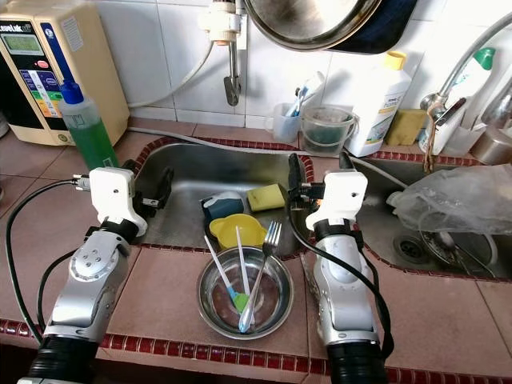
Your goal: Kitchen organization
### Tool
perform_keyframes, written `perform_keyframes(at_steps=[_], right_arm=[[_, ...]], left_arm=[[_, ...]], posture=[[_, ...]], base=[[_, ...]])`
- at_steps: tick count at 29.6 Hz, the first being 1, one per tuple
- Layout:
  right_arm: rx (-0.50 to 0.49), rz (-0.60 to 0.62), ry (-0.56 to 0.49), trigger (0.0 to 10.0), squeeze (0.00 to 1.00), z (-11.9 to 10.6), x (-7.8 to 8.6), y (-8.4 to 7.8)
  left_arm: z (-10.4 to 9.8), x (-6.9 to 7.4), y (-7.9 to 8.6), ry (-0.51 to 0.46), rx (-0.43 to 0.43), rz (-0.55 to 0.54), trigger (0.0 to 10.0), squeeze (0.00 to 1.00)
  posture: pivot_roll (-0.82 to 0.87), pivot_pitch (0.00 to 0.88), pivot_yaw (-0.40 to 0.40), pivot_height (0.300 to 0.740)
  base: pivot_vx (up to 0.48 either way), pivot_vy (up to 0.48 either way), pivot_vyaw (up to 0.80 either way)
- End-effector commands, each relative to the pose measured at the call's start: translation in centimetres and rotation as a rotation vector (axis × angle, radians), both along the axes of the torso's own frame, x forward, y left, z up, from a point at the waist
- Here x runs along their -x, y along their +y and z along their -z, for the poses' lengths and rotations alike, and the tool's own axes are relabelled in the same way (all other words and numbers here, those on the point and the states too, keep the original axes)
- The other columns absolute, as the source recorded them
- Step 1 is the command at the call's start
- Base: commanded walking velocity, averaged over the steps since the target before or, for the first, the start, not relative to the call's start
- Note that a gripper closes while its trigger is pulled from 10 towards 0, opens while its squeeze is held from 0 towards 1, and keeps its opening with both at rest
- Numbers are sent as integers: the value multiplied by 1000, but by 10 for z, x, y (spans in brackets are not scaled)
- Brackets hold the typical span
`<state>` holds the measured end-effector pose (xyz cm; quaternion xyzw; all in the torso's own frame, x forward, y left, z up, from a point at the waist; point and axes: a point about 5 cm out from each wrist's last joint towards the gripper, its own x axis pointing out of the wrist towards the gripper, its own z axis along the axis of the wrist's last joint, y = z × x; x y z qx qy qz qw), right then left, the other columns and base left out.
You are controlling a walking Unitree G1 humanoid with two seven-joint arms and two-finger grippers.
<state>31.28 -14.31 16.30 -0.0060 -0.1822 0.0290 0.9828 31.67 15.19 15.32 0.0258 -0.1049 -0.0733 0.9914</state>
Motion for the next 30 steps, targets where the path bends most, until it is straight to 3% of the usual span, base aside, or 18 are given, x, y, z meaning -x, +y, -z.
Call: perform_keyframes(at_steps=[1, 22, 26, 30], right_arm=[[10, 2, -3, 10000, 0, 0, 0, -2], [31, -6, -5, 10000, 0, 2, 2, -2], [35, -6, -6, 10000, 0, 2, 2, -2], [42, -9, -5, 10000, 0, 3, 4, -3]], left_arm=[[-2, -2, -2, -6, 7, 13, 10000, 0], [-4, 0, -4, -6, 10, 32, 10000, 0], [-5, 1, -4, -15, 50, 31, 10000, 0], [-7, 2, -4, -16, 34, 23, 10000, 0]], posture=[[-110, 0, 18, 740], [-109, 0, 17, 740], [-110, 0, 15, 740], [-108, 0, 15, 740]], base=[[0, -446, 0], [0, -477, 0], [0, -75, 0], [0, 0, 0]])
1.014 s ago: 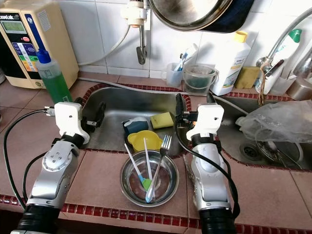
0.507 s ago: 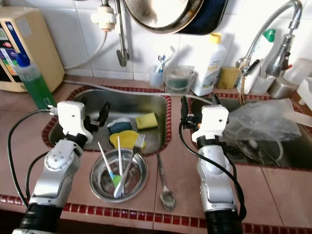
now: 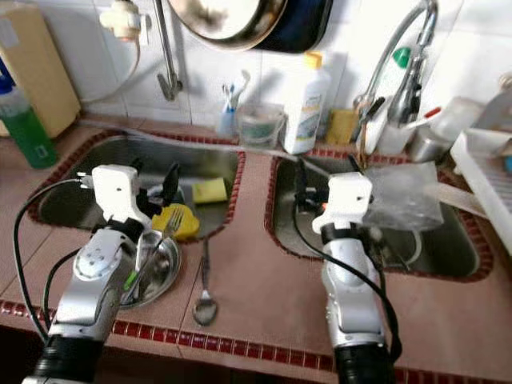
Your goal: Kitchen organization
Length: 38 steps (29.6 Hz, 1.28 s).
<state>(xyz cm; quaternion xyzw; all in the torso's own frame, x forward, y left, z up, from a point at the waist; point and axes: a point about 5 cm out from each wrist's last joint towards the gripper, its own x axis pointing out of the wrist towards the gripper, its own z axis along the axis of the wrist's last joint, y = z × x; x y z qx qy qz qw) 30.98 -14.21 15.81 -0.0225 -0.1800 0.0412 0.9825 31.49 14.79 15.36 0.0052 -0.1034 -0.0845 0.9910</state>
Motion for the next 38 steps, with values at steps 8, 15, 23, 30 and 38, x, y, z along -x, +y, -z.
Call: perform_keyframes(at_steps=[8, 15, 23, 30, 38], right_arm=[[32, -13, 12, 10000, 0, 5, 9, -4], [42, -22, 28, 10000, 0, 8, 14, -5], [75, -35, 44, 10000, 0, 13, 24, -4], [95, -60, 78, 10000, 0, 21, 35, -6], [103, -76, 94, 10000, 0, 23, 41, -6]], left_arm=[[-4, 10, 2, -13, -25, 34, 10000, 0], [2, 17, 4, 23, -34, 37, 10000, 0], [15, 34, 1, 82, -76, 48, 10000, 0], [23, 51, 5, 123, -84, 53, 10000, 0], [25, 60, 10, 203, -50, 65, 10000, 0]], posture=[[-108, 0, 8, 740], [-107, 20, 5, 740], [-109, 47, 3, 740], [-101, 62, -4, 740], [-92, 56, -12, 740]], base=[[0, 0, 0], [0, 0, 0], [0, 0, 0], [0, 0, 0], [0, 0, 0]])
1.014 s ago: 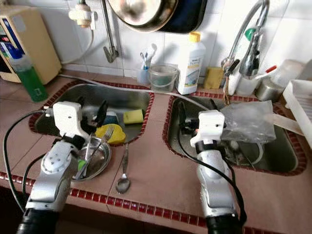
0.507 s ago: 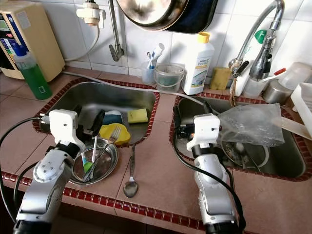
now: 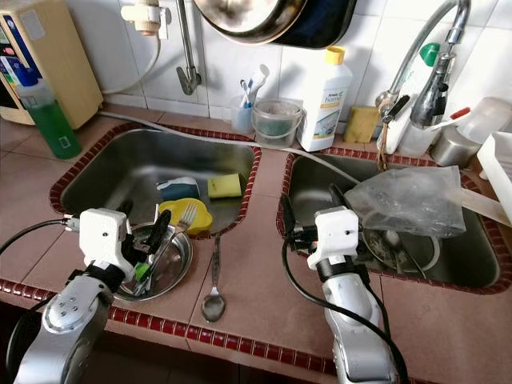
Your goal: Kitchen organization
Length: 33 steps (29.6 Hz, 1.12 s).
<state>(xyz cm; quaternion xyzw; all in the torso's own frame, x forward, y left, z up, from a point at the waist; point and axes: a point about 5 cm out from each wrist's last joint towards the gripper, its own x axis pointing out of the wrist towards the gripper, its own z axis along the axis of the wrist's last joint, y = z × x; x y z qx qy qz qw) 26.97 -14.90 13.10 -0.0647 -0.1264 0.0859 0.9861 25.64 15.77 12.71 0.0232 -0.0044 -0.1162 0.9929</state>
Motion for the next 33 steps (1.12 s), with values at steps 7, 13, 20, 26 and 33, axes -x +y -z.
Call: perform_keyframes(at_steps=[7, 13, 20, 26, 33], right_arm=[[9, -37, -3, 10000, 0, -5, 4, 4], [4, -55, -2, 10000, 0, -5, 9, 8], [-10, -107, -1, 10000, 0, -5, 15, 15], [-29, -326, 32, 10000, 0, -8, 32, 33], [-3, -415, 70, 10000, 0, -5, 44, 37]], left_arm=[[-10, 5, 2, 33, -29, 33, 10000, 0], [-11, 7, 4, 93, -35, 34, 10000, 0], [-11, 8, 4, 96, -40, 35, 10000, 0], [-15, 8, 5, 99, -46, 26, 10000, 0], [-14, 11, 4, 106, -64, 39, 10000, 0]], posture=[[-79, 52, -19, 740], [-74, 60, -13, 740], [-75, 63, -15, 740], [-74, 65, -17, 740], [-75, 69, -17, 740]], base=[[0, 0, 0], [0, 0, 0], [0, 0, 0], [0, 0, 0], [0, 0, 0]])
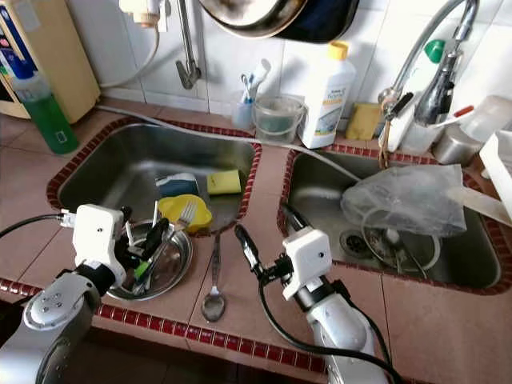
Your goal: Kitchen organization
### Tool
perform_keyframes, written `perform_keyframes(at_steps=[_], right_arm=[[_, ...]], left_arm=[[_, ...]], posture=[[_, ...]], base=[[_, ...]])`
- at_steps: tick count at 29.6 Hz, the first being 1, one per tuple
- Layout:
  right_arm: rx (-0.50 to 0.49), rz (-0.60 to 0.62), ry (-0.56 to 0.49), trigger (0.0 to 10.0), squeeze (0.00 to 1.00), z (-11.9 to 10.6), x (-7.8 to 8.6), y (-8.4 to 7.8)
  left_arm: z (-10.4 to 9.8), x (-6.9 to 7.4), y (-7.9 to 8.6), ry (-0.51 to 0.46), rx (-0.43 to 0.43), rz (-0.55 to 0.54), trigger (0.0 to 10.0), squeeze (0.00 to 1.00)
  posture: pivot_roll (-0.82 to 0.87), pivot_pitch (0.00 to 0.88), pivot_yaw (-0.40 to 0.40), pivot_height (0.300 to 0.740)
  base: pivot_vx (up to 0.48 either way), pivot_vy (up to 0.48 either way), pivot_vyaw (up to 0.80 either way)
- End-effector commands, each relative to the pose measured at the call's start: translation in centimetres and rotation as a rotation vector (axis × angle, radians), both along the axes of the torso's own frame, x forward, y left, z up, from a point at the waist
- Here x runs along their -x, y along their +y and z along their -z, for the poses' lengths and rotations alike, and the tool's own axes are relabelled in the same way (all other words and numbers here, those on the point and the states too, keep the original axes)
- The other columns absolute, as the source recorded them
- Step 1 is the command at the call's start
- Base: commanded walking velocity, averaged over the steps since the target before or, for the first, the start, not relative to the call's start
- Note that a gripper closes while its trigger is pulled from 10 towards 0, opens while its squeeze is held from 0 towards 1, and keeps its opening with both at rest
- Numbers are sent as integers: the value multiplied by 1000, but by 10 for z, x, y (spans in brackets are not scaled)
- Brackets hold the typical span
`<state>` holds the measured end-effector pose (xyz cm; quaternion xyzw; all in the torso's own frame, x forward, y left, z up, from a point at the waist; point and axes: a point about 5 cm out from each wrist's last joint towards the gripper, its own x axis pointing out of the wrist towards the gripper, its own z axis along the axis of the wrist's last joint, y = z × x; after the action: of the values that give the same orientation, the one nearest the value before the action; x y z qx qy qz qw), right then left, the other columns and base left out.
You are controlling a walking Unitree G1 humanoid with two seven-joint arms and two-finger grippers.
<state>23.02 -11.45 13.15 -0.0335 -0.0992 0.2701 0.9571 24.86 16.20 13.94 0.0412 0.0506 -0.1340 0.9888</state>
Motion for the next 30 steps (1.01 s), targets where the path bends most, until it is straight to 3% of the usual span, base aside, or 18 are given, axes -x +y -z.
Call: perform_keyframes(at_steps=[1, 6, 11, 24, 30], right_arm=[[1, -40, -7, 10000, 0, -5, 4, 3], [-5, -77, 12, 10000, 0, -7, 11, 3], [-5, -86, 16, 10000, 0, -9, 13, 4], [-26, -92, 30, 10000, 0, -12, 16, 7], [-22, -87, 35, 10000, 0, -12, 16, 5]], left_arm=[[-2, 3, 0, 0, -15, 6, 10000, 0], [0, 6, -2, 41, -11, 22, 10000, 0], [13, 7, 5, 116, -30, -38, 10000, 0], [5, 12, 3, 104, -44, 3, 10000, 0], [-5, 17, -4, 51, -17, 87, 10000, 0]], posture=[[-75, 69, -17, 740], [-73, 78, -16, 740], [-73, 83, -12, 740], [-63, 99, -3, 740], [-62, 107, -1, 740]], base=[[0, 0, 0], [0, 0, 0], [0, 0, 0], [0, 0, 0], [0, 0, 0]])
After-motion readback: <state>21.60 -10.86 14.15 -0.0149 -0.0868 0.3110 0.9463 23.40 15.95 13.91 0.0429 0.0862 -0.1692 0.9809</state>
